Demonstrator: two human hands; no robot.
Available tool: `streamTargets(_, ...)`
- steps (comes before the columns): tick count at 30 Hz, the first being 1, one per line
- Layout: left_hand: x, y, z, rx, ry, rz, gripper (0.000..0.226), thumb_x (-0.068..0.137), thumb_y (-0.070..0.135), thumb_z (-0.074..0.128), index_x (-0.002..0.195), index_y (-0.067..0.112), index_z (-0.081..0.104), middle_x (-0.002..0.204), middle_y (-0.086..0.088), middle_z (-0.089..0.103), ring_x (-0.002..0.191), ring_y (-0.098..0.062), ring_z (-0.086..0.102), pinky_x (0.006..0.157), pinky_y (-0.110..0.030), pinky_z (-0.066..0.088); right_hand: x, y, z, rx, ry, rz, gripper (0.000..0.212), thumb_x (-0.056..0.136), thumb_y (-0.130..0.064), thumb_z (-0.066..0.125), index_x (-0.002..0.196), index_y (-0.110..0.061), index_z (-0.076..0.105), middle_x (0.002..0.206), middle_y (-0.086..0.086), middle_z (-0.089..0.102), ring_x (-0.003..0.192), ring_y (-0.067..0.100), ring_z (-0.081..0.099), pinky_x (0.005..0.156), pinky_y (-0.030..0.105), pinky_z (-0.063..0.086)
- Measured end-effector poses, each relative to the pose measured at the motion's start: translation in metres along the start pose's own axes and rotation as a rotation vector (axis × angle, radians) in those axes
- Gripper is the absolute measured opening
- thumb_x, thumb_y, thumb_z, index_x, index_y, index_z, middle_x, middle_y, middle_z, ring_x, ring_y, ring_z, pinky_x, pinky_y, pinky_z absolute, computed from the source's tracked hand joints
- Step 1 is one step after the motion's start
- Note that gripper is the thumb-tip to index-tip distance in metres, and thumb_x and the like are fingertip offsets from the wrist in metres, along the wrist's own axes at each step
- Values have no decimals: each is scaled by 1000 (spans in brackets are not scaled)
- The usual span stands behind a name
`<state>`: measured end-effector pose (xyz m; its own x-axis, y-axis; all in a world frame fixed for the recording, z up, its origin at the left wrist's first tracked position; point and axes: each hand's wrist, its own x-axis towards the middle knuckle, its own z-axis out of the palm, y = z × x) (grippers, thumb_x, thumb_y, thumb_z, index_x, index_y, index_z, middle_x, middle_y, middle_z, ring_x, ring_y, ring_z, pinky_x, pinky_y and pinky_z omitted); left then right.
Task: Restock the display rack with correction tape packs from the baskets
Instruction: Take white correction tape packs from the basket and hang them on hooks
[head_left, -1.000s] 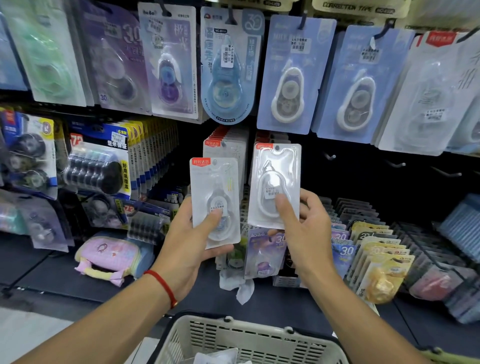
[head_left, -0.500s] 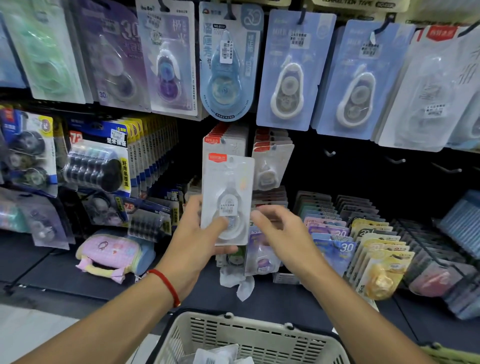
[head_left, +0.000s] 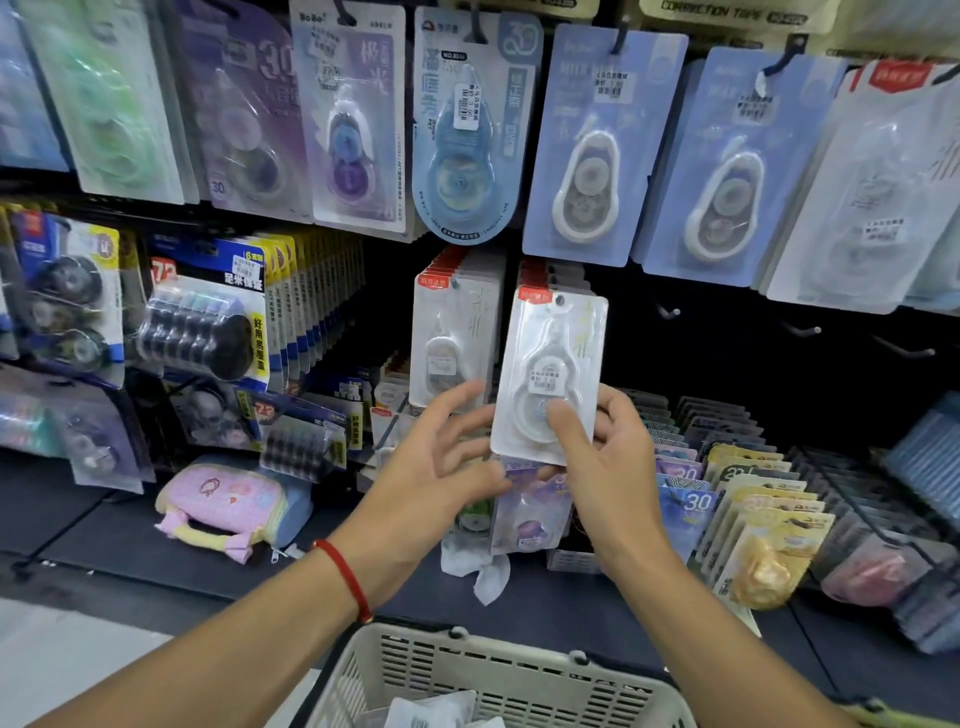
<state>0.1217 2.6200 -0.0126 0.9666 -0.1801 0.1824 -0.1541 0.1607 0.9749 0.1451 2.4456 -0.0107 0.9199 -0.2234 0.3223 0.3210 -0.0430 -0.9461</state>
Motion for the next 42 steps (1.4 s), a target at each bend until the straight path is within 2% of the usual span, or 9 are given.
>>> streamTargets(7, 0, 1, -1, 2, -12, 30, 84, 75, 18, 80, 148, 46, 51, 149, 15, 59, 138, -12, 57, 116, -53, 46, 2, -12, -4, 38, -12, -84, 24, 99, -25, 73, 122, -23, 70, 96, 2, 81, 63, 22, 72, 48, 32, 56)
streamTargets(10, 4, -2, -2, 88, -11, 40, 77, 86, 9, 76, 150, 43, 49, 149, 15, 59, 137, -8, 56, 116, -50, 47, 6, -10, -7, -82, -5, -123, 19, 99, -31, 73, 116, -38, 70, 91, -1, 80, 57, 21, 70, 50, 35, 56)
streamTargets(12, 8, -5, -5, 270, 27, 73, 72, 94, -1, 67, 148, 42, 48, 147, 20, 58, 134, 4, 54, 117, -42, 47, 10, -5, -12, -423, -38, -141, 25, 100, -43, 66, 125, -46, 63, 103, -8, 77, 78, 13, 72, 67, 31, 56)
streamTargets(15, 20, -10, -16, 660, 114, 188, 69, 94, -1, 61, 153, 33, 48, 155, 16, 48, 145, 3, 39, 125, -36, 34, 11, 11, -18, -1003, -13, -222, 63, 102, -45, 60, 157, -22, 41, 144, 0, 51, 126, 20, 54, 94, 38, 50)
streamTargets(20, 41, -19, -26, 1004, 169, 374, 69, 90, -3, 62, 155, 17, 46, 170, 0, 23, 158, -16, 16, 123, -16, 9, 25, 27, -11, -1198, -216, -653, 61, 99, -27, 69, 155, -18, 47, 166, 9, 35, 151, 30, 37, 115, 46, 41)
streamTargets(27, 47, -36, -39, 1202, 57, 373, 91, 88, 4, 67, 167, 18, 23, 176, 4, -13, 163, -17, -4, 129, -33, 20, 80, 37, 5, -1421, -264, -547, 66, 99, -29, 60, 159, -14, 35, 171, 11, 17, 157, 30, 20, 119, 51, 36)
streamTargets(32, 47, -36, -43, 1218, 41, 368, 91, 88, 2, 67, 166, 16, 24, 176, 2, -14, 164, -20, -3, 127, -43, 28, 91, 36, 12, -1487, -273, -533, 78, 87, -25, 74, 157, -16, 38, 168, 13, 23, 150, 34, 28, 113, 51, 41)
streamTargets(37, 39, -33, -42, 1260, 29, 383, 81, 86, 2, 66, 161, 13, 35, 176, -7, 5, 161, -29, 11, 127, -44, 28, 70, 38, 7, -1354, -256, -543, 57, 94, -14, 63, 149, -13, 49, 159, 13, 38, 134, 34, 47, 100, 50, 50)
streamTargets(42, 3, -58, -40, 1532, -183, 289, 76, 86, 10, 62, 157, 20, 37, 163, -6, 35, 148, -32, 30, 113, -51, 34, 11, 64, -23, -998, -329, -465, 23, 94, -16, 62, 115, -15, 71, 94, -2, 69, 79, 20, 63, 77, 41, 57)
